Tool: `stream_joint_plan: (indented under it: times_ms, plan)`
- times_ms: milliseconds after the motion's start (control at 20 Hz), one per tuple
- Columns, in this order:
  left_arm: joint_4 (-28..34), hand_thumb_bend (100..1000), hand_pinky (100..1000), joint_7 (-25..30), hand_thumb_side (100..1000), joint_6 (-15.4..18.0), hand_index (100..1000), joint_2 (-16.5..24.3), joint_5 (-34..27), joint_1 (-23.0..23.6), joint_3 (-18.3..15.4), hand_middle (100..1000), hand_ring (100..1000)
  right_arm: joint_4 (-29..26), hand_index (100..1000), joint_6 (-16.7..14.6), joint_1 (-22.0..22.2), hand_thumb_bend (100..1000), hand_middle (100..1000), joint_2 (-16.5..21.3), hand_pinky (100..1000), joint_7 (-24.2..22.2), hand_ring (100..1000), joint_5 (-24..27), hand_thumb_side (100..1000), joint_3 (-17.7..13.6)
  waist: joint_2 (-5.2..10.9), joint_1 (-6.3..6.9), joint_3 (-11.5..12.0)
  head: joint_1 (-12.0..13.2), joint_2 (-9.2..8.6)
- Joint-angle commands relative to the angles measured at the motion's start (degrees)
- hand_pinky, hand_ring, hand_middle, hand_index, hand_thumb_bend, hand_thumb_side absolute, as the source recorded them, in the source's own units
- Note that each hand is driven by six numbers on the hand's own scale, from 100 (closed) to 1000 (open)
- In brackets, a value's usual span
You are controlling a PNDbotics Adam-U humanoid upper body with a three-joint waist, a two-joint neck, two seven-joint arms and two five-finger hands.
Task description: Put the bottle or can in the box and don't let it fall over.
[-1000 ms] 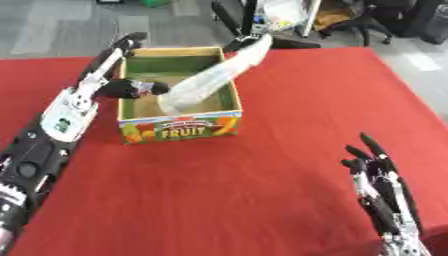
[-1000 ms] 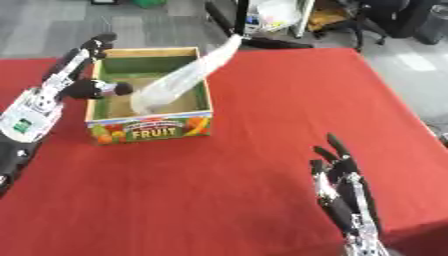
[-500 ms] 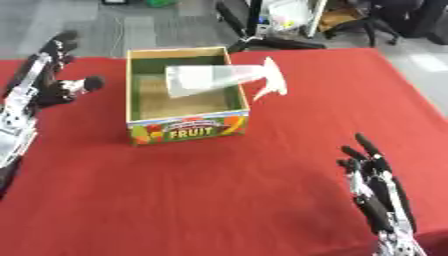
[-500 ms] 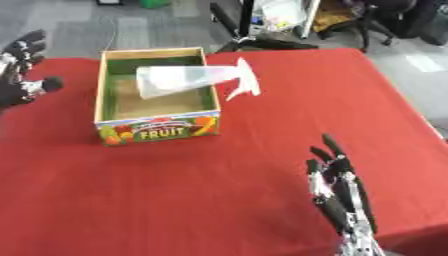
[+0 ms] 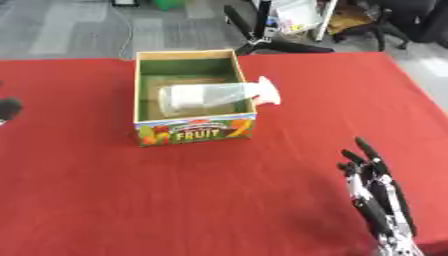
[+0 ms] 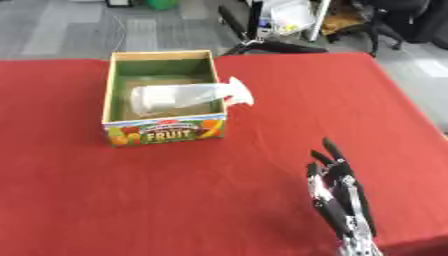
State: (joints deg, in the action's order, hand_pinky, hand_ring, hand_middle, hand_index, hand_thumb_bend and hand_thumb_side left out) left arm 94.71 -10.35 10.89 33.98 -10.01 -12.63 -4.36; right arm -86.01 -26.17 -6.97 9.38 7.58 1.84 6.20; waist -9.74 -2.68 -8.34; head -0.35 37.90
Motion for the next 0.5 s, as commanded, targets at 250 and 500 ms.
stream_joint_plan:
  times_ms: [250,500]
  plan:
    - [8.5,910,914,-5.39,614,-1.03,904,-6.66,5.59,7.16,-3.84,1000,1000,-0.8,953,-0.17,0.19,100,1000,1.52,799,0.77,898,-0.56,470,-0.96,1.24,0.48,1.2,-0.46,-0.05]
    - [8.54,888,908,-6.87,620,-1.84,900,-12.55,8.48,9.76,-4.0,1000,1000,-0.75,953,-0.22,0.63,100,1000,1.61,798,1.0,898,-0.72,470,-1.18,1.6,0.6,1.92,-0.66,0.7]
